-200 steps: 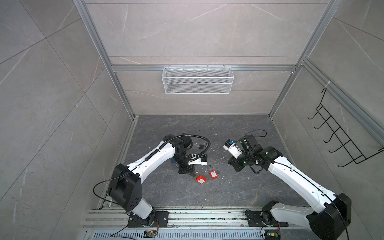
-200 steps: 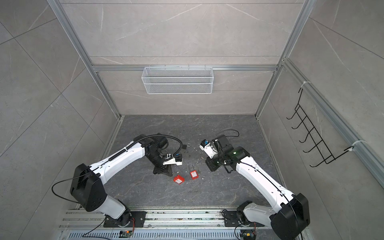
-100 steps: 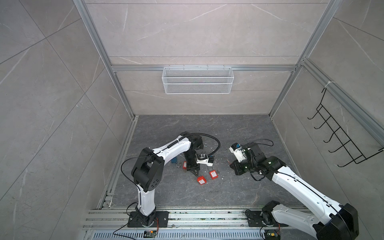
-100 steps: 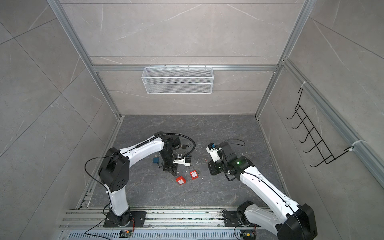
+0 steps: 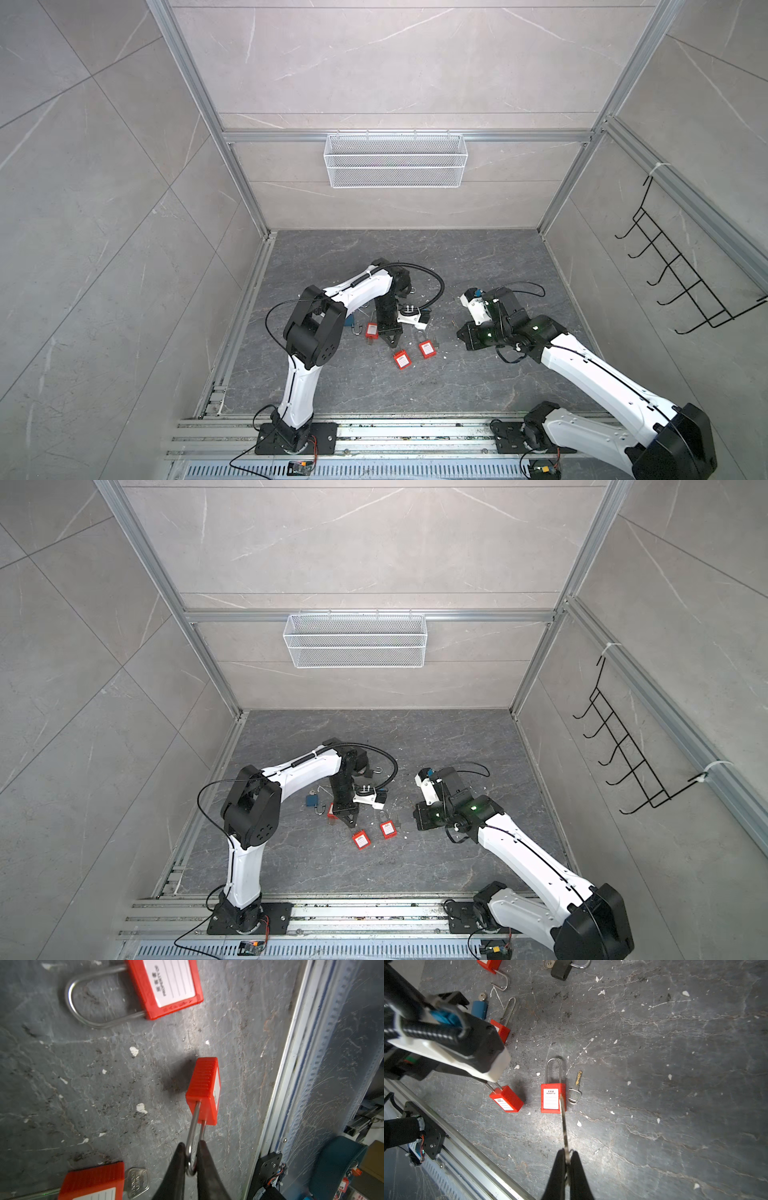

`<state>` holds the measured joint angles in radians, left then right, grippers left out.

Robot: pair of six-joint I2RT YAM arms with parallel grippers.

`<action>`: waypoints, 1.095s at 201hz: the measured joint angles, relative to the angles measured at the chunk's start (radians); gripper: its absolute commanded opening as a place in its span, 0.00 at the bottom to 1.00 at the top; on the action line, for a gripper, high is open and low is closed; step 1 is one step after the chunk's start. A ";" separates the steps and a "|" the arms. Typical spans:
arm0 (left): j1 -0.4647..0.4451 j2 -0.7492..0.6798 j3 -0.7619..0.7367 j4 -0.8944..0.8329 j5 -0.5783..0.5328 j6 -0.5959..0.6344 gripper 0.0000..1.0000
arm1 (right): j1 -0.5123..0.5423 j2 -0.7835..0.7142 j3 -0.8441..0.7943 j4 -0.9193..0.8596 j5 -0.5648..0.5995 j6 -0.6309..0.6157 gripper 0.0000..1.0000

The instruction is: Lock with the key

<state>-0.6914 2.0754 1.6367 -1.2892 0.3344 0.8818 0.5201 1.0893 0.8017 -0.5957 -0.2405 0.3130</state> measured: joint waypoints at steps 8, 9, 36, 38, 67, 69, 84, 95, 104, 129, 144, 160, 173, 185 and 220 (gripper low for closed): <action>0.000 0.010 0.006 0.006 -0.010 -0.001 0.23 | 0.003 0.000 -0.002 0.006 -0.003 0.018 0.00; 0.000 0.010 0.006 0.008 -0.011 -0.001 0.23 | 0.003 0.000 -0.003 0.006 -0.003 0.020 0.00; 0.000 0.035 0.022 0.044 -0.024 -0.003 0.25 | 0.019 0.000 -0.014 0.014 -0.006 0.085 0.00; 0.000 0.037 0.022 0.047 -0.025 -0.003 0.26 | 0.021 0.000 -0.015 0.015 -0.006 0.089 0.00; 0.004 0.043 0.027 0.099 -0.039 -0.005 0.32 | 0.050 0.000 -0.016 0.015 -0.002 0.159 0.00; 0.006 0.043 0.028 0.105 -0.039 -0.006 0.34 | 0.053 0.000 -0.016 0.015 -0.001 0.165 0.00; 0.012 0.043 0.029 0.144 -0.038 -0.013 0.54 | 0.085 0.006 -0.015 0.014 0.010 0.195 0.00; 0.020 0.041 0.025 0.173 -0.034 -0.023 0.56 | 0.114 0.020 -0.014 0.013 0.014 0.219 0.00; 0.030 0.035 0.018 0.200 -0.032 -0.027 0.56 | 0.137 0.035 -0.010 0.010 0.021 0.239 0.00; 0.072 -0.035 -0.059 0.305 -0.006 -0.070 0.56 | 0.189 0.083 0.010 0.008 0.032 0.291 0.00; 0.113 -0.134 -0.155 0.399 0.018 -0.126 0.56 | 0.217 0.124 0.040 0.001 0.033 0.314 0.00; 0.155 -0.283 -0.280 0.521 0.012 -0.216 0.55 | 0.241 0.188 0.085 0.000 0.028 0.332 0.00; 0.184 -0.421 -0.390 0.639 -0.005 -0.298 0.55 | 0.250 0.241 0.112 0.011 0.016 0.347 0.00; 0.190 -0.545 -0.491 0.744 -0.023 -0.378 0.56 | 0.253 0.291 0.133 0.014 0.008 0.350 0.00; 0.191 -0.794 -0.715 0.942 -0.082 -0.597 0.58 | 0.262 0.457 0.229 0.003 -0.011 0.346 0.00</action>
<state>-0.5007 1.2812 0.9215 -0.3473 0.2523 0.2844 0.7826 1.5467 1.0302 -0.5926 -0.2516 0.6590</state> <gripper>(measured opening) 0.562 0.063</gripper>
